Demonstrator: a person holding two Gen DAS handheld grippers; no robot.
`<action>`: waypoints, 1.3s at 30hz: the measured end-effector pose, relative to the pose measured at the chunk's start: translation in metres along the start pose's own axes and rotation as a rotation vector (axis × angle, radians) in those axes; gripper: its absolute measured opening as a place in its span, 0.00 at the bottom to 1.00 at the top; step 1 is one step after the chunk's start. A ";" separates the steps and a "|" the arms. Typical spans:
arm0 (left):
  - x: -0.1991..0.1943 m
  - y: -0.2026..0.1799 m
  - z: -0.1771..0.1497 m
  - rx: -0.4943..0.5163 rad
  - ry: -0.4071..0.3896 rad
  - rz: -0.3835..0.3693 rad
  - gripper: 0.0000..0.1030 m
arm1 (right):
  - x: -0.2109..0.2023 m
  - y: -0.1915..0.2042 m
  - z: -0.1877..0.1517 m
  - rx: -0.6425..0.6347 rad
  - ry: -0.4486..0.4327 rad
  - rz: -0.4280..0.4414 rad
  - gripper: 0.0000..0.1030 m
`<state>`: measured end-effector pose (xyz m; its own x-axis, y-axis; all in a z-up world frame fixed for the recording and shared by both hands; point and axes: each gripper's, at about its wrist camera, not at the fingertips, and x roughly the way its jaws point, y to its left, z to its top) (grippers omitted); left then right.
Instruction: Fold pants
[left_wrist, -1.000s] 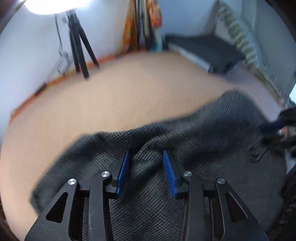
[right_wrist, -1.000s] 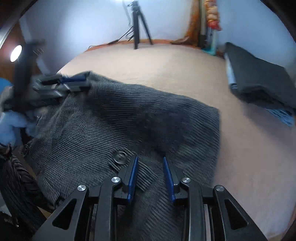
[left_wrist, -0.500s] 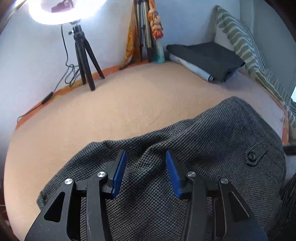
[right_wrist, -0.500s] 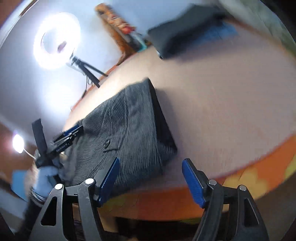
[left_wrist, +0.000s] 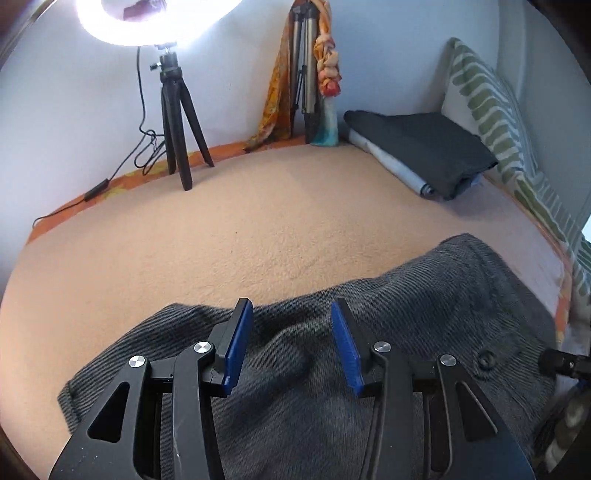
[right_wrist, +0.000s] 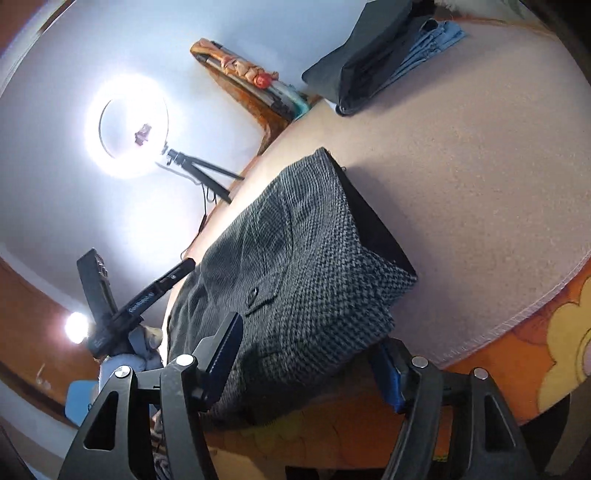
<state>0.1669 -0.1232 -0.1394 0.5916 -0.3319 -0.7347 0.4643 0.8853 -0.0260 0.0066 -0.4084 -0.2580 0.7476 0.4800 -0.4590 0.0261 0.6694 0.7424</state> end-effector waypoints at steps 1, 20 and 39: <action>0.008 -0.003 0.000 0.011 0.012 0.015 0.42 | 0.002 0.000 0.001 0.015 0.001 -0.004 0.31; -0.027 -0.025 -0.023 0.062 0.012 -0.008 0.40 | -0.012 -0.015 -0.006 0.036 -0.020 0.014 0.50; -0.058 -0.060 -0.088 0.103 0.056 -0.117 0.40 | -0.022 0.107 -0.008 -0.433 -0.108 -0.149 0.19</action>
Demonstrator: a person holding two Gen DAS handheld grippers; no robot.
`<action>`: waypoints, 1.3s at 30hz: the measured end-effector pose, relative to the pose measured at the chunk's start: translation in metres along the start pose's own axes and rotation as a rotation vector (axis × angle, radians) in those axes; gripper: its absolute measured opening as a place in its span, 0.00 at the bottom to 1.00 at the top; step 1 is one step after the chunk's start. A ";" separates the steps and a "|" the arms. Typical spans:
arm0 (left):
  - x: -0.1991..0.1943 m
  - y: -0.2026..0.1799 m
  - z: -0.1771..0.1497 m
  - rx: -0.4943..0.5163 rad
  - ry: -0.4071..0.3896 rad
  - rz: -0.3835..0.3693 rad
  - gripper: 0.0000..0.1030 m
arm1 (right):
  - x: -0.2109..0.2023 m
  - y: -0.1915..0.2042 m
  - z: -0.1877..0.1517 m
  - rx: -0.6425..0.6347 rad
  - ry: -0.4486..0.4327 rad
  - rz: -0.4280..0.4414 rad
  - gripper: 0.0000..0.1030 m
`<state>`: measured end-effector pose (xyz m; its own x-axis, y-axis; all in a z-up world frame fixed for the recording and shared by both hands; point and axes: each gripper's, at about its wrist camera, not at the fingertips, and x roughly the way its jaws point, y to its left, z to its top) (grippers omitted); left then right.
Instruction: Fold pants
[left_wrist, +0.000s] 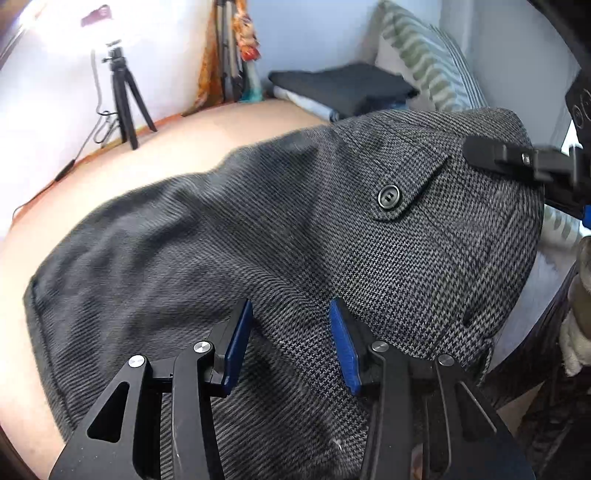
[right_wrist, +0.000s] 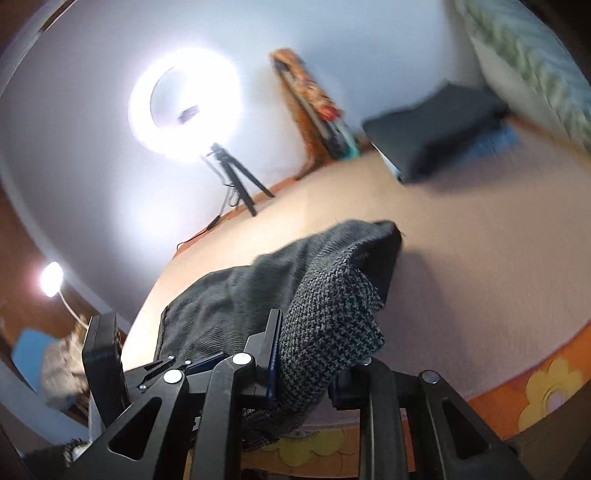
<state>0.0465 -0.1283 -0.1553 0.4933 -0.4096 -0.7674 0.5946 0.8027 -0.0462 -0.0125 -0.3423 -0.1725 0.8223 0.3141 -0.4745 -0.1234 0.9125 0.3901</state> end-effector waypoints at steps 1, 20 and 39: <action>-0.008 0.005 0.000 -0.019 -0.023 -0.002 0.40 | -0.003 0.007 0.003 -0.035 -0.006 0.000 0.19; 0.058 0.052 0.067 -0.218 -0.014 0.188 0.42 | -0.013 0.039 0.021 -0.160 0.003 -0.005 0.18; -0.155 0.215 -0.059 -0.662 -0.304 0.281 0.46 | 0.047 0.235 -0.034 -0.848 0.128 0.144 0.18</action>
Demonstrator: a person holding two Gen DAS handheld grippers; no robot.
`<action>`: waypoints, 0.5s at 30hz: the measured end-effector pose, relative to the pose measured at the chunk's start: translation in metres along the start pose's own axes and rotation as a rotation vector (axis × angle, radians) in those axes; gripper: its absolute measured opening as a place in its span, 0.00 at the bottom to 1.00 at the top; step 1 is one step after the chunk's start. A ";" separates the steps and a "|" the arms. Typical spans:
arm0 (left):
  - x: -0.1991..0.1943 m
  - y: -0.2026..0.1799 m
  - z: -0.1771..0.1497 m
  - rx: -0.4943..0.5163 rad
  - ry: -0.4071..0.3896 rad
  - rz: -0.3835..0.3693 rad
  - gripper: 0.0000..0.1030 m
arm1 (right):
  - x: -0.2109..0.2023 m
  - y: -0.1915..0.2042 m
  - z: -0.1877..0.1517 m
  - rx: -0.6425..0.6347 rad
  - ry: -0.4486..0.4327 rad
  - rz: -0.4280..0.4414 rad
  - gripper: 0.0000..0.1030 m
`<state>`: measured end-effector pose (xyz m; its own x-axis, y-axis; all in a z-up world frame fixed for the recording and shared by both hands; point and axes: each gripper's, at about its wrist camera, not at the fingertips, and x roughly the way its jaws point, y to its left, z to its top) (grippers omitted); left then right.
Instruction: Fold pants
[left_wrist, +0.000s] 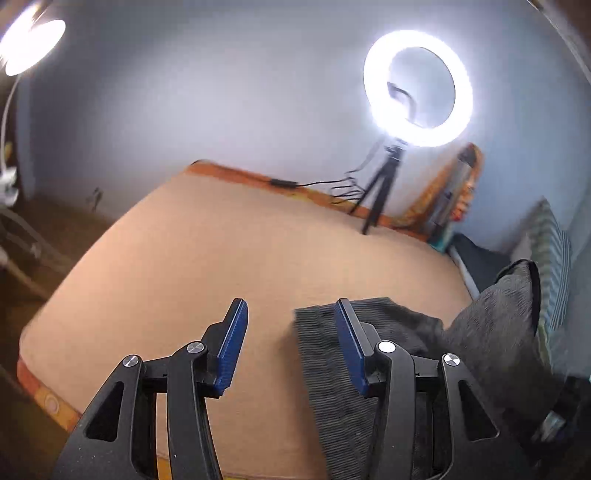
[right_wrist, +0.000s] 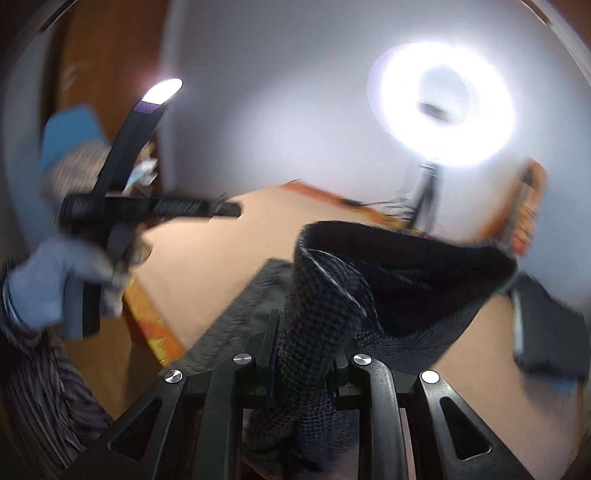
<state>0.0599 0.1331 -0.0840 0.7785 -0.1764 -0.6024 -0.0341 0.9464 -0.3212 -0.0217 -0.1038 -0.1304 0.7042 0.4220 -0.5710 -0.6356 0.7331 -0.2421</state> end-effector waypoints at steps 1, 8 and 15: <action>0.000 0.009 -0.001 -0.024 0.002 0.005 0.46 | 0.010 0.015 0.002 -0.052 0.021 0.013 0.18; -0.002 0.024 0.000 -0.063 0.005 -0.015 0.46 | 0.057 0.086 -0.018 -0.349 0.154 0.067 0.18; 0.005 0.005 -0.008 -0.007 0.043 -0.066 0.46 | 0.055 0.081 -0.027 -0.307 0.149 0.140 0.30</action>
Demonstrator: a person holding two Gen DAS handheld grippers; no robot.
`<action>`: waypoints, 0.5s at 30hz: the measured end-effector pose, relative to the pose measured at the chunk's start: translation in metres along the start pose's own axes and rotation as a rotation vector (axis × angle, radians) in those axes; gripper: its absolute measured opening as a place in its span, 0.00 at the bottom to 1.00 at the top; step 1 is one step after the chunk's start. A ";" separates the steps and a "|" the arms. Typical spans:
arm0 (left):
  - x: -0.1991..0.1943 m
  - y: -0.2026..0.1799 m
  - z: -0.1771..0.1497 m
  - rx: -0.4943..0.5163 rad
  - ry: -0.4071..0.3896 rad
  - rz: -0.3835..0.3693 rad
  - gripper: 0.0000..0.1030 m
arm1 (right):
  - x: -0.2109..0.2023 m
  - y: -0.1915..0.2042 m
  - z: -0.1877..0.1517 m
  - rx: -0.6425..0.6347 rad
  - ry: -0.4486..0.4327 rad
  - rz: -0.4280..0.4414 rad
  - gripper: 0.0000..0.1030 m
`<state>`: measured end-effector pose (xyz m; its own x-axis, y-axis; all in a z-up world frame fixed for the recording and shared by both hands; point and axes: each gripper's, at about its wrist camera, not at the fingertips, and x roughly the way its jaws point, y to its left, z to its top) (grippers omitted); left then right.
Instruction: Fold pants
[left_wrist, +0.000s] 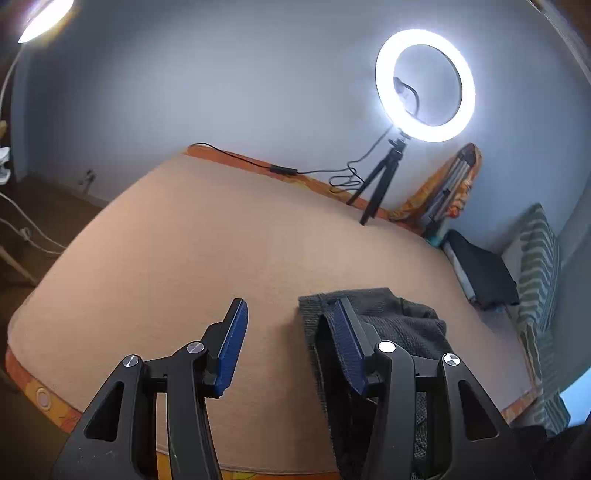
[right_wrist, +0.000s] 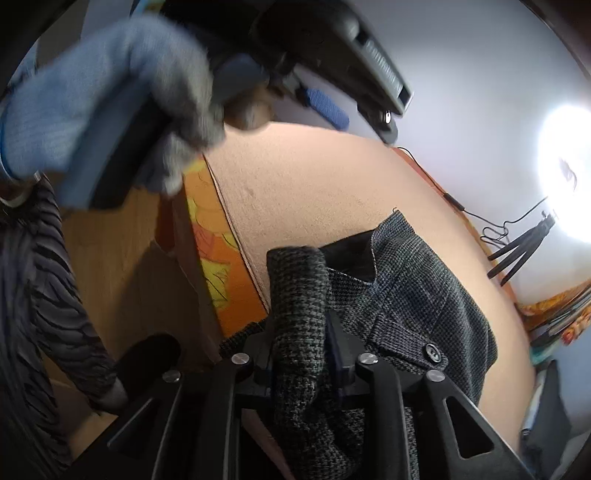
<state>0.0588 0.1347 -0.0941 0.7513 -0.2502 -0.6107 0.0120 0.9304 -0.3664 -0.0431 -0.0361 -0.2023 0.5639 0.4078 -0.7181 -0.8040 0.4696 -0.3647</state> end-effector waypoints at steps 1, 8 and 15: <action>0.000 -0.002 -0.002 -0.001 0.005 -0.014 0.46 | -0.009 -0.006 -0.002 0.032 -0.020 0.035 0.34; -0.011 -0.032 -0.023 0.055 0.041 -0.139 0.46 | -0.053 -0.112 -0.046 0.456 -0.199 0.214 0.57; -0.001 -0.074 -0.068 0.229 0.134 -0.201 0.46 | -0.008 -0.219 -0.094 0.844 -0.145 0.157 0.59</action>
<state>0.0127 0.0482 -0.1144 0.6254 -0.4534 -0.6350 0.3104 0.8912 -0.3306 0.1108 -0.2162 -0.1721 0.5231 0.5851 -0.6197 -0.4982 0.7999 0.3347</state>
